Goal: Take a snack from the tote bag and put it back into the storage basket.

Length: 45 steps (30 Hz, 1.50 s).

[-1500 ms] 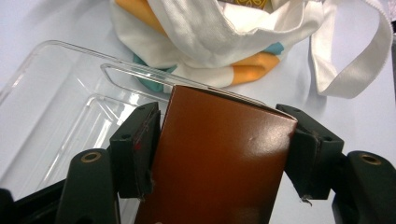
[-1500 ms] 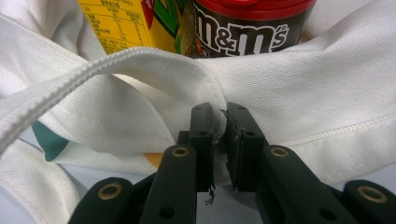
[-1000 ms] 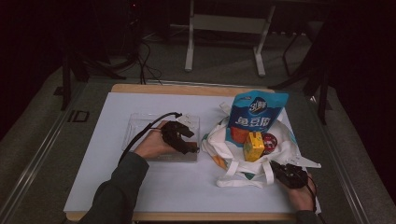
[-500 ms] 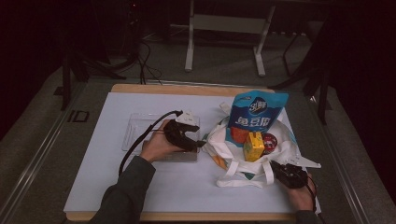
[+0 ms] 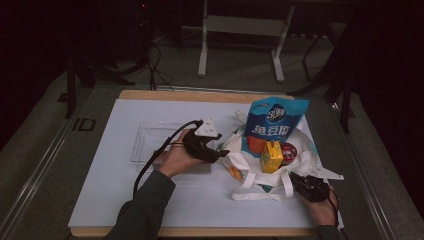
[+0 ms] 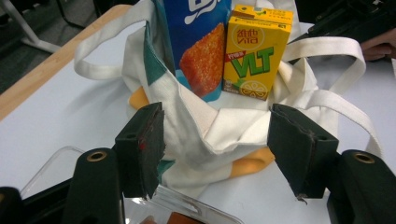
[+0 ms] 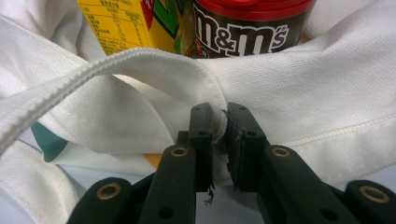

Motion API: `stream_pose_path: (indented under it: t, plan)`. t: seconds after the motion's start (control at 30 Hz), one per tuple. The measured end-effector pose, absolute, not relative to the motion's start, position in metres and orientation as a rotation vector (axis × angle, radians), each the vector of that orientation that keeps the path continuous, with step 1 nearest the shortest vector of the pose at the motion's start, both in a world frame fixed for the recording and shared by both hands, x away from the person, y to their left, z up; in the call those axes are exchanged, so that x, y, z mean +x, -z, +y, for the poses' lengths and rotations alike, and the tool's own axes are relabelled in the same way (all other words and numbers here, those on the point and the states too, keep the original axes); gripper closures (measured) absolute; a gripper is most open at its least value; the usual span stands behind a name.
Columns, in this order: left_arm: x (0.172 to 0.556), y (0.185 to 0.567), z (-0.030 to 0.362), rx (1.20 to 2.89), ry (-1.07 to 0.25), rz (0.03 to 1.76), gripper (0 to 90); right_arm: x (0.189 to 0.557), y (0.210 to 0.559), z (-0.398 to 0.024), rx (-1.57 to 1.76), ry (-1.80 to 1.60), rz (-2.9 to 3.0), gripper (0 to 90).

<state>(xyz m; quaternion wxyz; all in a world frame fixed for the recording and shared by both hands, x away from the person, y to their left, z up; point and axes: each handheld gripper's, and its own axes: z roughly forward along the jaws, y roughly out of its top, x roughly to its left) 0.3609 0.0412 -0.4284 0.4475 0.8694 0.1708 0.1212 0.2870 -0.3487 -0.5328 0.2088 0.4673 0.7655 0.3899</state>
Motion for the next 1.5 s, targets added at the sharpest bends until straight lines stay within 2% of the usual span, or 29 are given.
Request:
stream_pose_path:
  t: [0.53,0.97,1.5]
  plan:
    - [0.362,0.42,0.037,2.059,-0.298,0.449,37.7,0.287,0.533,-0.349,1.313,-1.091,2.127,80.3]
    - [0.361,0.413,0.02,2.047,-0.298,0.407,37.3,0.287,0.533,-0.349,1.304,-1.09,2.125,79.9]
    - [0.362,0.409,0.003,1.984,-0.231,0.391,34.1,0.288,0.533,-0.349,1.313,-1.099,2.123,79.5]
